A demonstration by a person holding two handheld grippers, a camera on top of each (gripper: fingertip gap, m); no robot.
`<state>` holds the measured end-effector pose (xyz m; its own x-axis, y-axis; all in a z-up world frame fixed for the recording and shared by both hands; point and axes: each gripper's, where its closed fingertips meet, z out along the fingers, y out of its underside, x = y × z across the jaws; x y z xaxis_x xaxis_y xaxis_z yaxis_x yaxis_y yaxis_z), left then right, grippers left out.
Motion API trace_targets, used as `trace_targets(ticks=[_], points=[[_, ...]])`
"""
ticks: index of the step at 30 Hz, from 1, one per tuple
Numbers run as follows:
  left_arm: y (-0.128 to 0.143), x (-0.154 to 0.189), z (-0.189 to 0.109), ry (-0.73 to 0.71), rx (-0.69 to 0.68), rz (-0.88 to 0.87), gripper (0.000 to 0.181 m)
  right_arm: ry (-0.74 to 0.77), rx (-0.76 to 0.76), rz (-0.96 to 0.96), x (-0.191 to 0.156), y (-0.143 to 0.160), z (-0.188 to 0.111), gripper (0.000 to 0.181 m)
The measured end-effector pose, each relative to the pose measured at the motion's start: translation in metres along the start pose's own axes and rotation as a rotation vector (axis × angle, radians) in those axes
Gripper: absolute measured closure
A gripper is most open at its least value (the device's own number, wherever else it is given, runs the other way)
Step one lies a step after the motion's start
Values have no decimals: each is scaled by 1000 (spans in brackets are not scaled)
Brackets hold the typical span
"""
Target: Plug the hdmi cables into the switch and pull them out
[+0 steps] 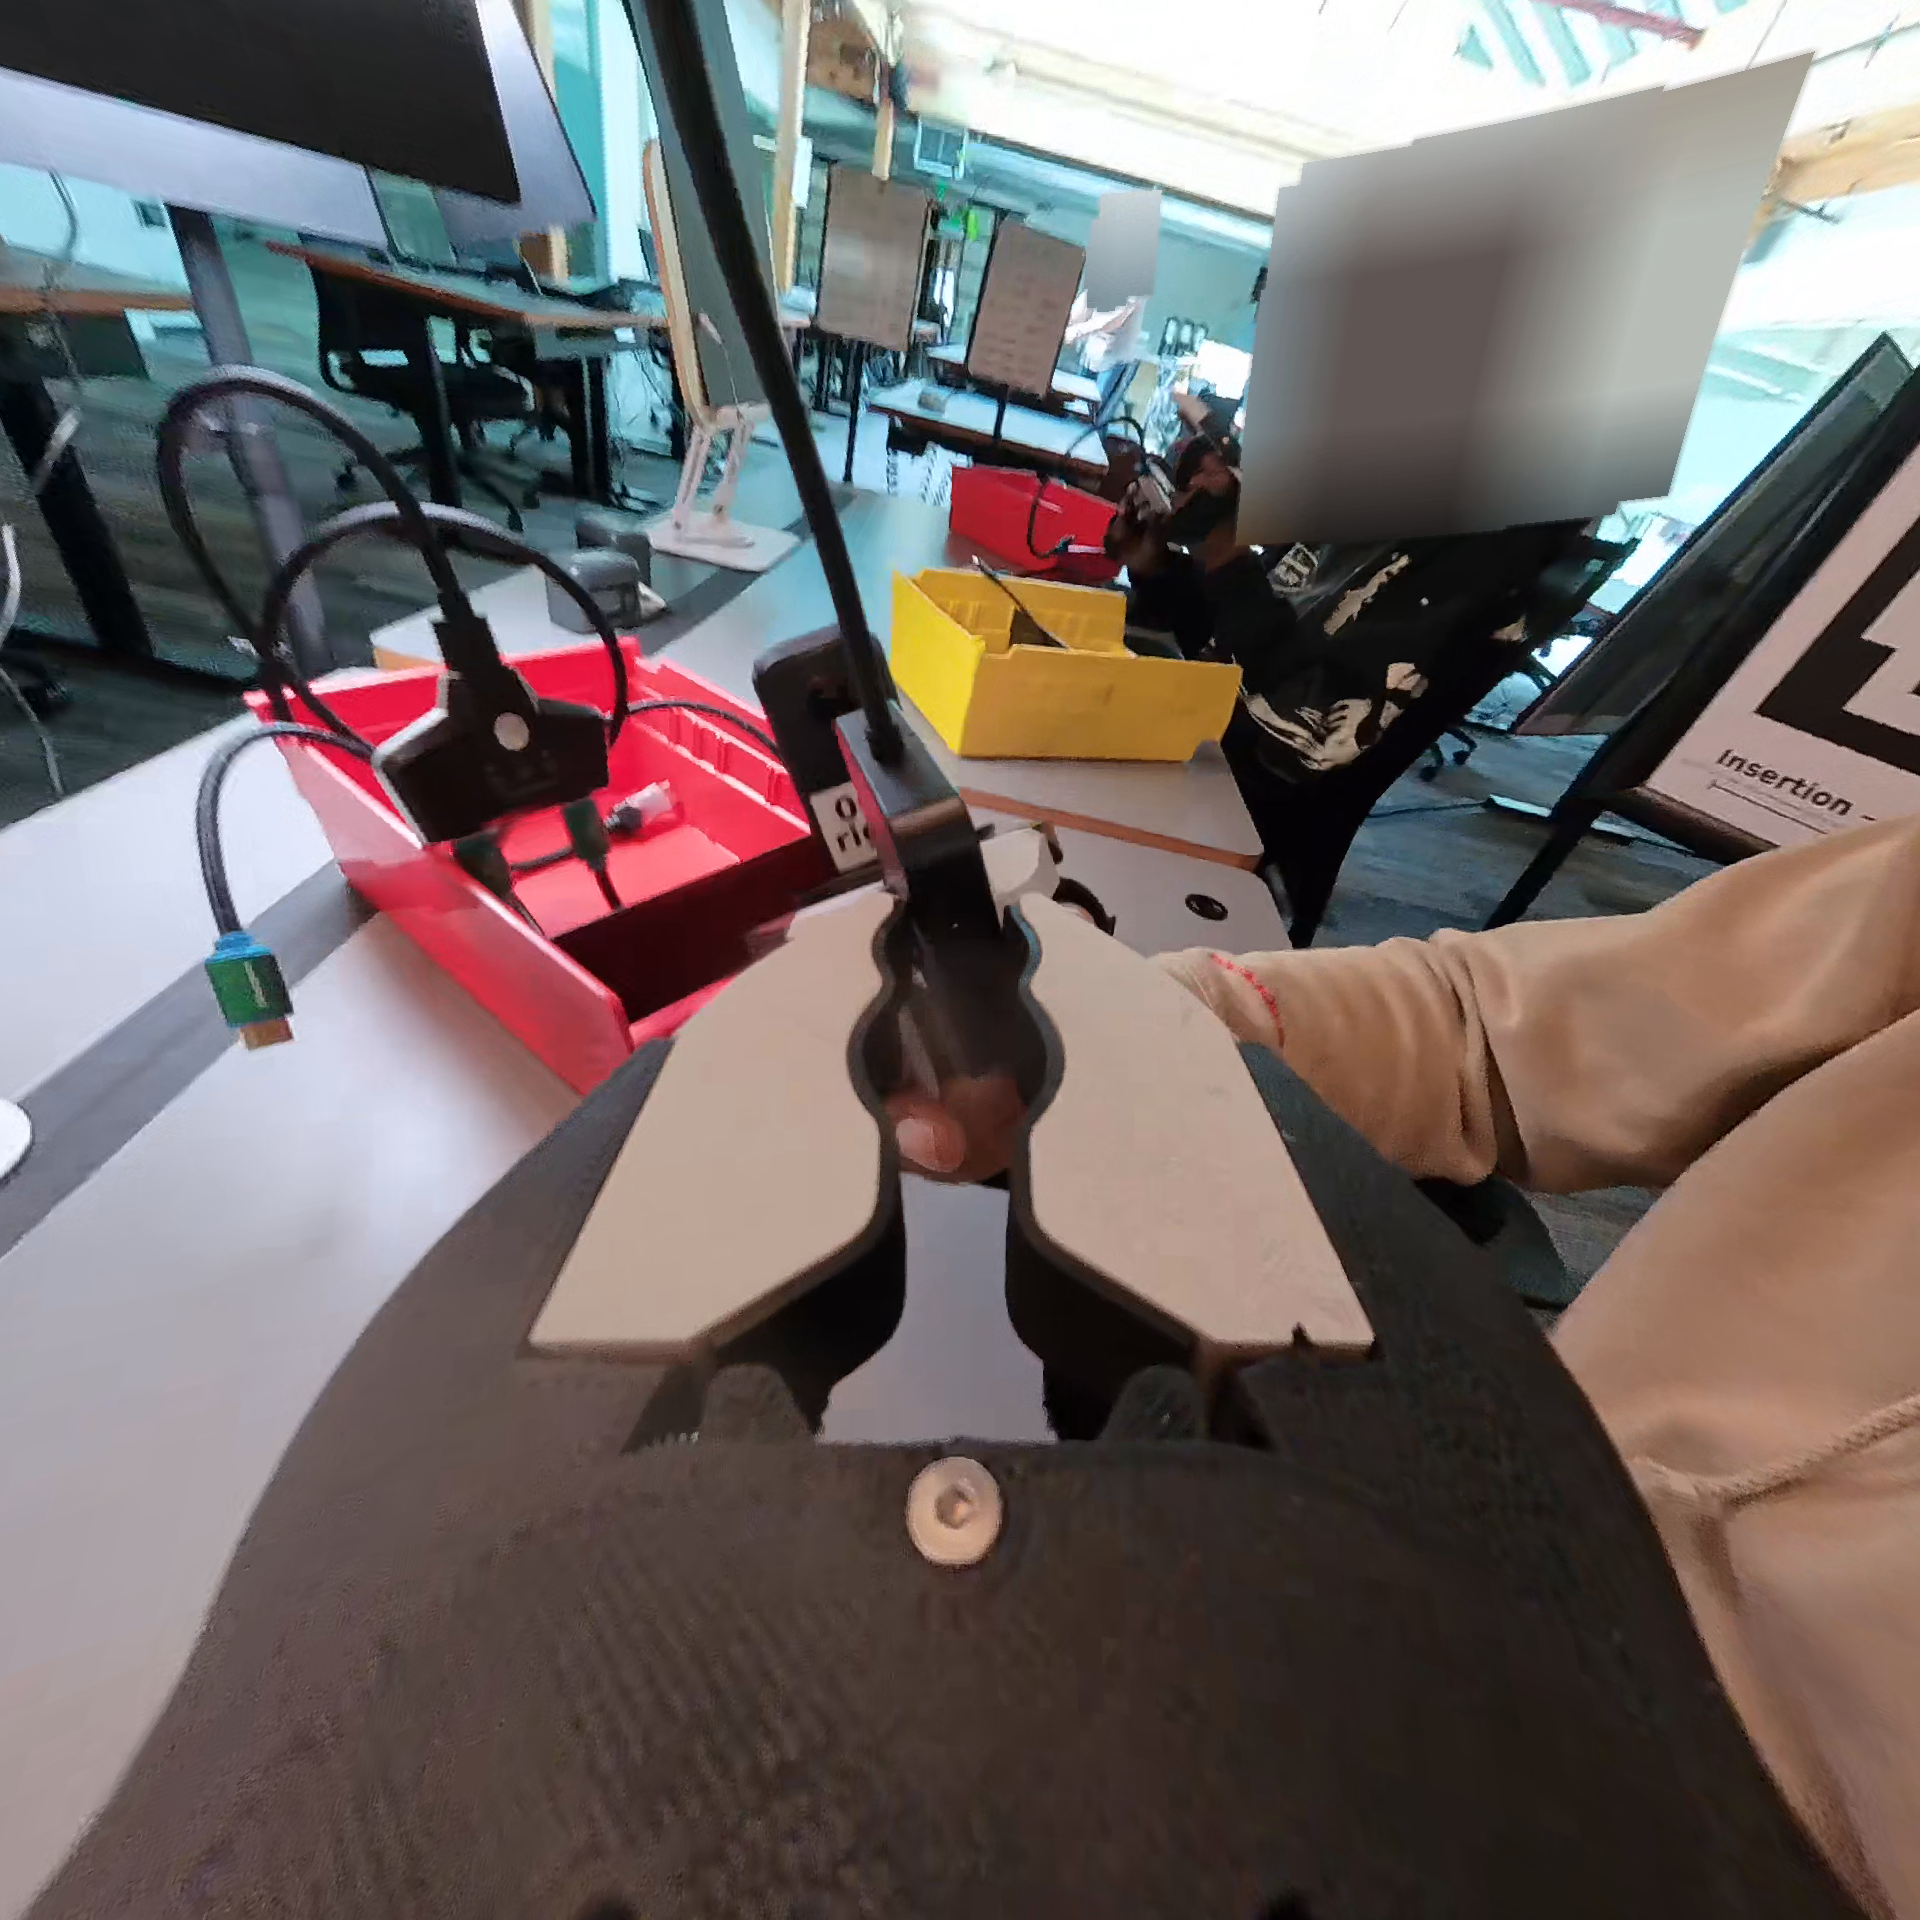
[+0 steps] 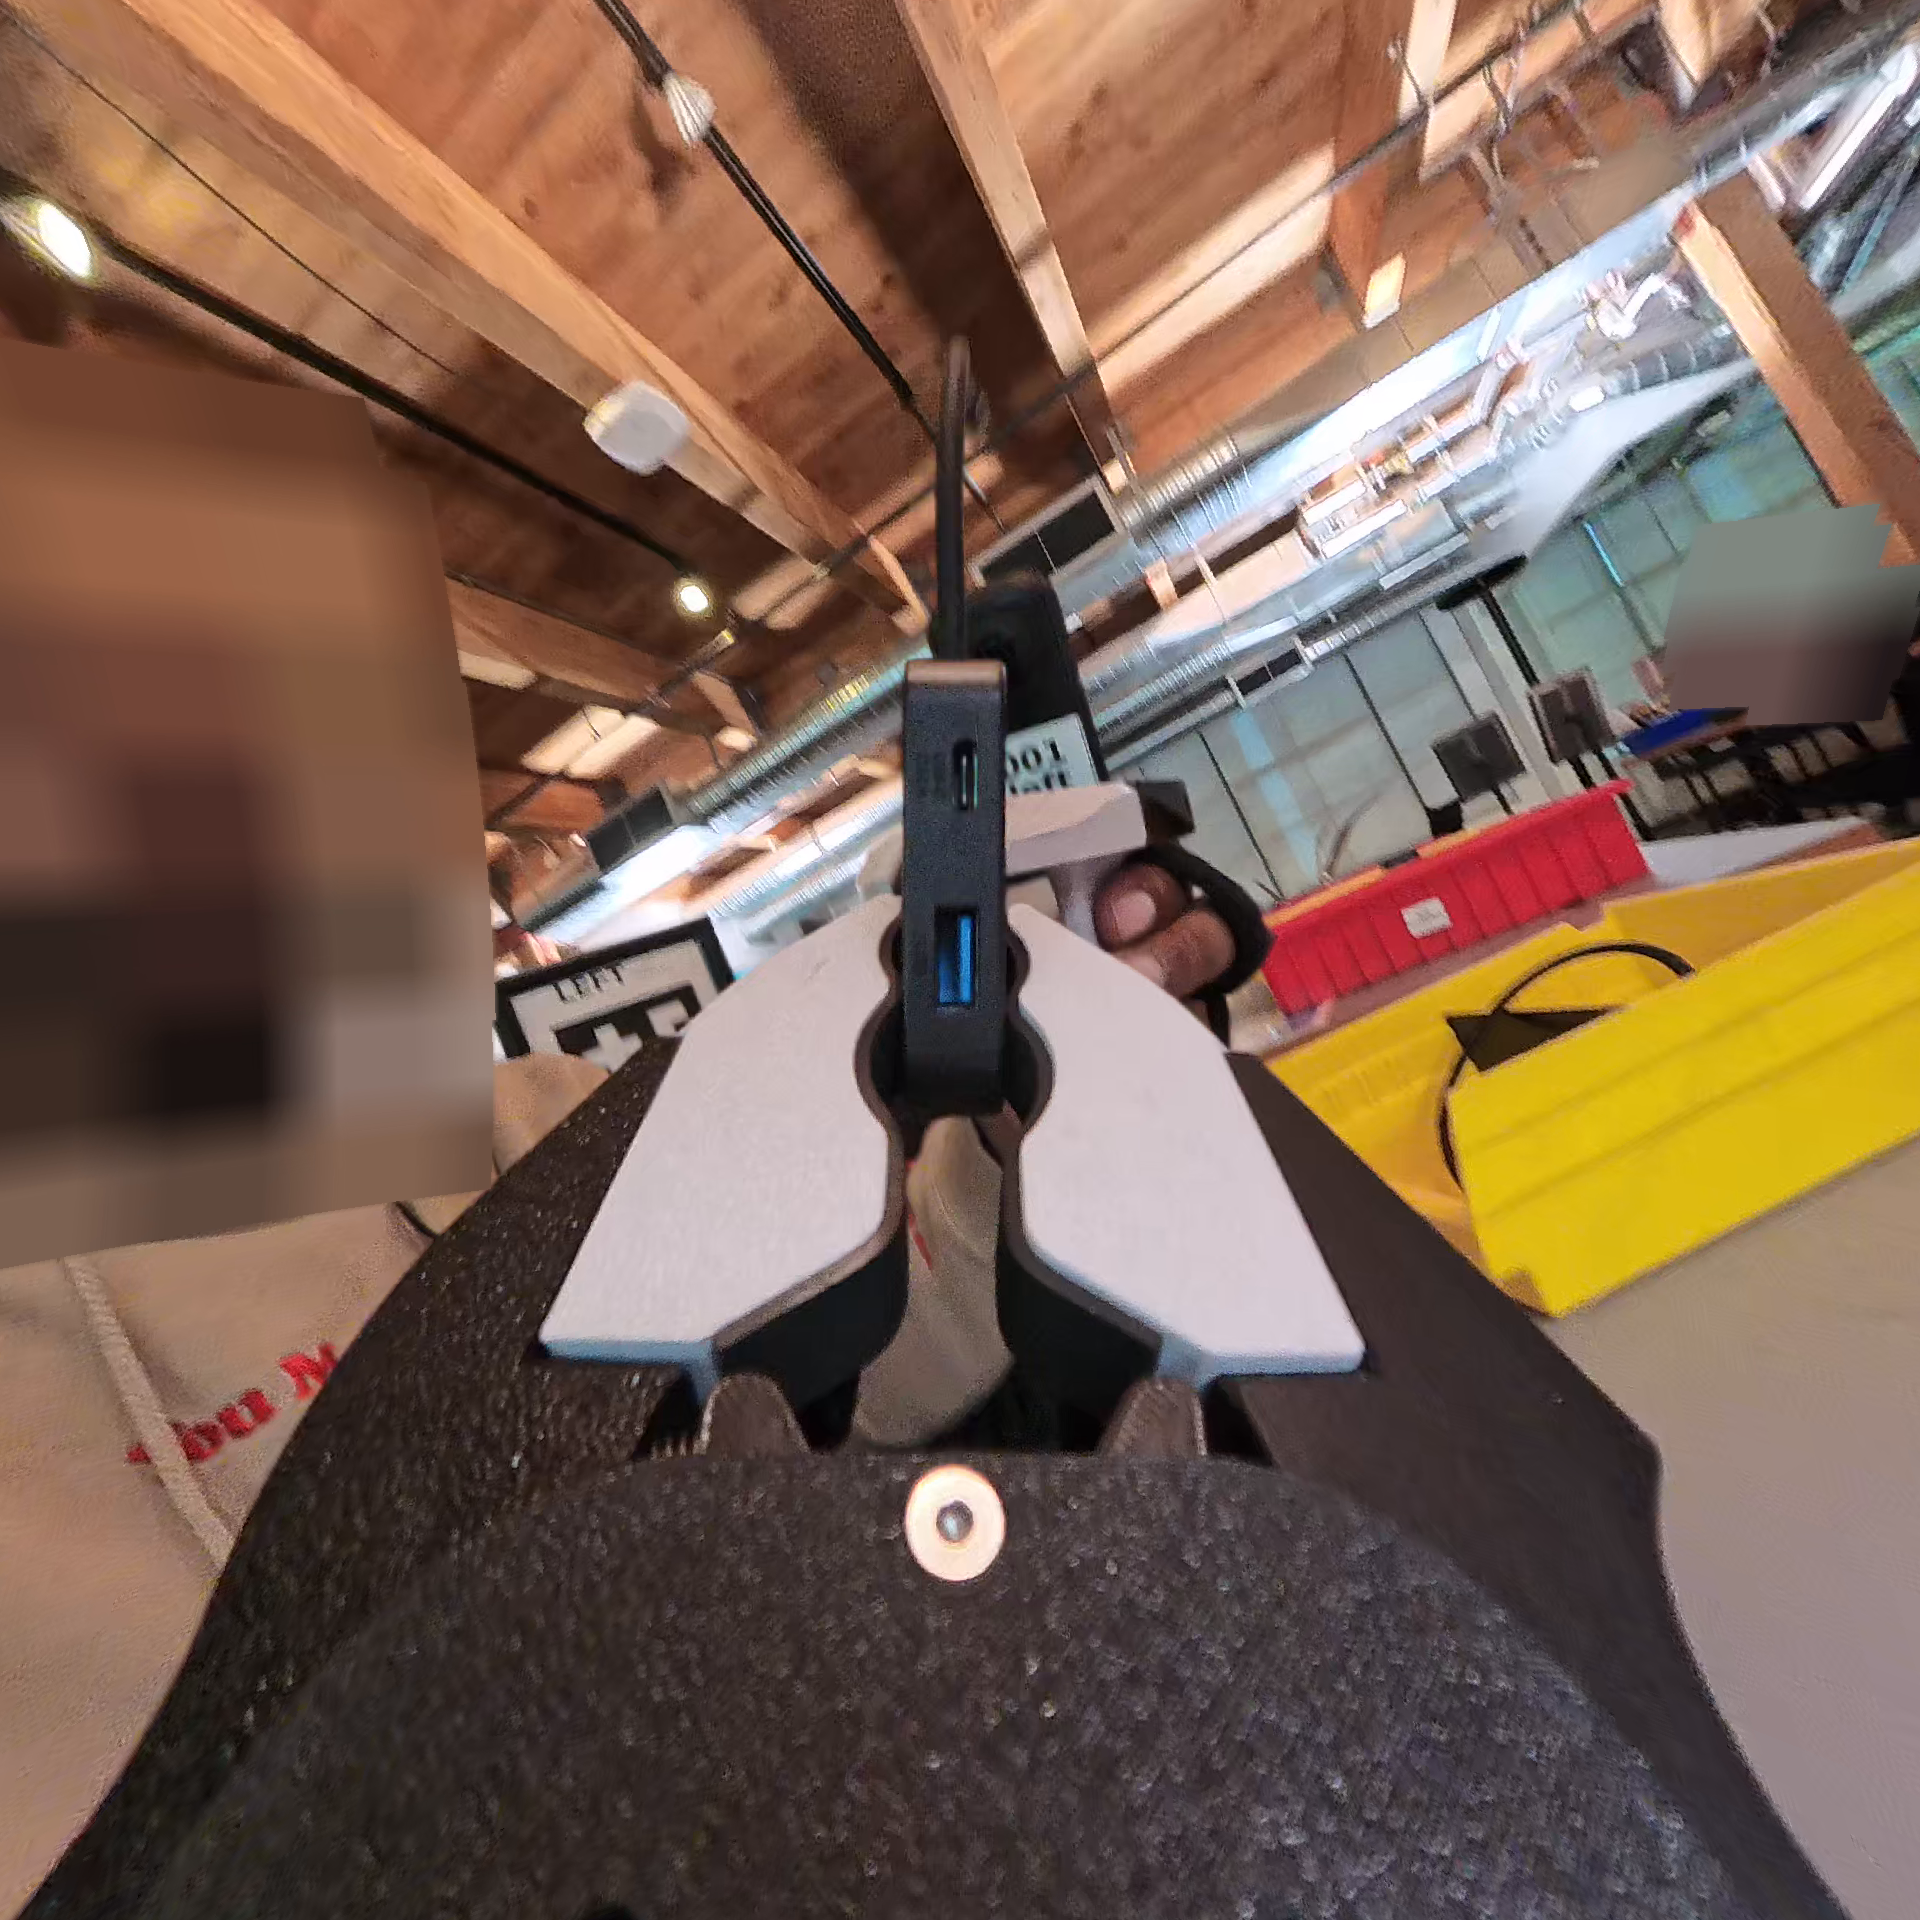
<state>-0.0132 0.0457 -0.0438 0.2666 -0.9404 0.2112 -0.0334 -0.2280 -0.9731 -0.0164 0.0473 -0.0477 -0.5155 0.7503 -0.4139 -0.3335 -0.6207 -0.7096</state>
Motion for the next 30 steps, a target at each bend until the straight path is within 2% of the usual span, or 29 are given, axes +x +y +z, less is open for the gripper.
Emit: trace_targets(ticks=[1,5,8,14,16,22,24,26,30], points=[[3,-1,-2,11,-21,-22,165,16,-38,-15,2,4,0,168],[10,-6,-8,54,-57,-142,166,118,-173,-117,11,17,-2,167],[11,-11,-12,73,-53,-197,165,160,-199,-156,14,17,-4,163],[21,-4,-8,67,-134,-164,166,139,-199,-116,13,18,-7,160],[23,0,-6,68,-159,-138,166,97,-222,-107,8,23,-7,168],[22,5,-9,79,-154,-65,166,105,-270,-190,3,27,-5,169],[16,-2,-13,27,-129,-29,155,110,-269,-200,3,26,-6,169],[11,-16,-24,-64,-118,14,153,118,-246,-203,4,21,-7,168],[3,-54,-66,-315,-141,120,151,135,-204,-207,3,9,-12,168]])
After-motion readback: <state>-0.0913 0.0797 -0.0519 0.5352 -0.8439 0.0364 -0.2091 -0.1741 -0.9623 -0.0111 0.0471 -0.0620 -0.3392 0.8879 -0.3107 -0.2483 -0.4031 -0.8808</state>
